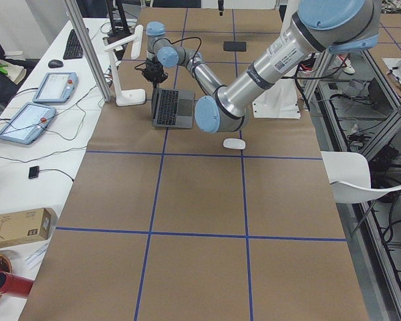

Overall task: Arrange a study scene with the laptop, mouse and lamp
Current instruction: 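Carry the laptop with the left gripper toward the lamp base, then lower the laptop onto the table in front of the lamp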

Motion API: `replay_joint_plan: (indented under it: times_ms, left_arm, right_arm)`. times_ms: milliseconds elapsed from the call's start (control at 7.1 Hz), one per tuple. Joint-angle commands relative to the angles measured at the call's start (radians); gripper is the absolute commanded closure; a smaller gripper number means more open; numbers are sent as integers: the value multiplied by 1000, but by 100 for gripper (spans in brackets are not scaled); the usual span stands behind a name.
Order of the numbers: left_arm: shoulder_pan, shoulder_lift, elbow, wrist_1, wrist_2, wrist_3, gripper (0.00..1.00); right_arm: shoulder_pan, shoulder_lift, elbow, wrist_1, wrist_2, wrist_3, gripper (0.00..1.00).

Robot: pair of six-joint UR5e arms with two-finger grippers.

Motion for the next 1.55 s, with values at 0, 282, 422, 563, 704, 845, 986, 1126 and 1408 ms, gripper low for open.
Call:
replay_joint_plan:
  times_ms: [0, 282, 422, 563, 704, 845, 986, 1126, 1408]
  left_arm:
    - [10, -2, 10, -5, 10, 0, 100]
    - [14, 0, 11, -8, 12, 2, 100]
    - [14, 3, 7, -34, 10, 12, 100]
    - [14, 4, 6, -40, 10, 26, 100]
    - [13, 6, 1, -40, 10, 43, 100]
    - [11, 7, 1, -40, 10, 43, 100]
    - [11, 7, 1, -39, 10, 43, 97]
    - [11, 7, 1, -39, 10, 43, 91]
    - [10, 12, 1, -39, 10, 45, 67]
  right_arm:
    - [0, -1, 0, 1, 0, 0, 0]
    - [0, 1, 0, -1, 12, 0, 0]
    - [0, 1, 0, -1, 12, 0, 0]
    - [0, 1, 0, -2, 12, 0, 0]
    - [0, 1, 0, -2, 14, 0, 0]
    - [0, 1, 0, -2, 14, 0, 0]
    - [0, 1, 0, -2, 14, 2, 0]
    - [0, 1, 0, -2, 14, 2, 0]
    - [0, 1, 2, -2, 15, 2, 0]
